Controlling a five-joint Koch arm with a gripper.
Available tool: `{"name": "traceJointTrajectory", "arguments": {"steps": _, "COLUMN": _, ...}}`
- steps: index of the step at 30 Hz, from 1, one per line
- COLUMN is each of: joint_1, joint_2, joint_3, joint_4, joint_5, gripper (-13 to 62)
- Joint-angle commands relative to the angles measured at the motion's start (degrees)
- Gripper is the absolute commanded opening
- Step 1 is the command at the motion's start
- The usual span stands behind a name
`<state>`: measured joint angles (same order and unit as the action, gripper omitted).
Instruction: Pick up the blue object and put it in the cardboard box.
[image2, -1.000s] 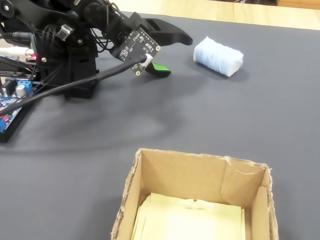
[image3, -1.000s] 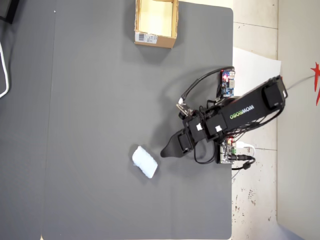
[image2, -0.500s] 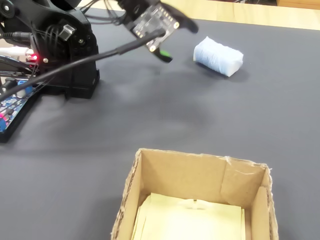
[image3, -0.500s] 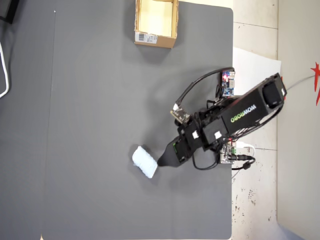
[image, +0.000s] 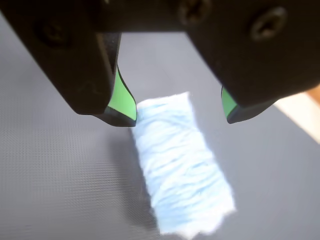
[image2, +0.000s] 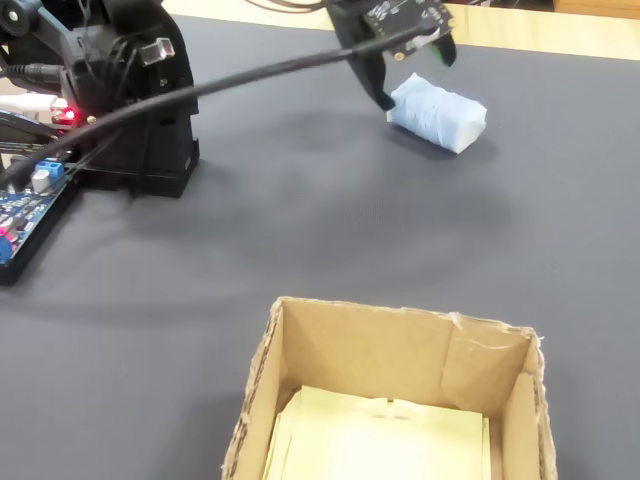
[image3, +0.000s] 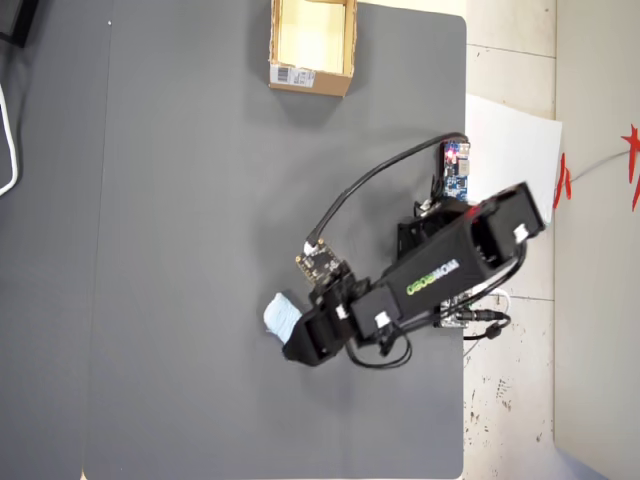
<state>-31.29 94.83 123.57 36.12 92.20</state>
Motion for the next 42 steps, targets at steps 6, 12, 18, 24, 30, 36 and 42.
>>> {"name": "traceJointTrajectory", "arguments": {"steps": 6, "joint_1": -2.2, "joint_2": -6.7, "joint_3": -7.6, "joint_4": -0.2, "joint_5": 4.4, "gripper": 32.3}}
{"name": "traceJointTrajectory", "arguments": {"steps": 12, "joint_1": -2.0, "joint_2": -7.4, "joint_3": -8.2, "joint_4": -0.2, "joint_5": 4.0, "gripper": 17.8}}
{"name": "traceJointTrajectory", "arguments": {"steps": 18, "joint_1": -1.8, "joint_2": -4.6, "joint_3": -7.6, "joint_4": -2.3, "joint_5": 2.8, "gripper": 10.6}}
{"name": "traceJointTrajectory", "arguments": {"steps": 24, "joint_1": -1.1, "joint_2": 1.0, "joint_3": -3.5, "joint_4": -11.8, "joint_5": 2.7, "gripper": 10.6}}
{"name": "traceJointTrajectory", "arguments": {"steps": 30, "joint_1": 3.2, "joint_2": 10.3, "joint_3": 8.7, "joint_4": -28.4, "joint_5": 2.0, "gripper": 10.6}}
{"name": "traceJointTrajectory", "arguments": {"steps": 36, "joint_1": 12.5, "joint_2": 21.9, "joint_3": 17.8, "joint_4": -34.0, "joint_5": 1.8, "gripper": 10.6}}
{"name": "traceJointTrajectory", "arguments": {"steps": 42, "joint_1": 24.0, "joint_2": 27.3, "joint_3": 21.5, "joint_4": -38.4, "joint_5": 0.4, "gripper": 10.7}}
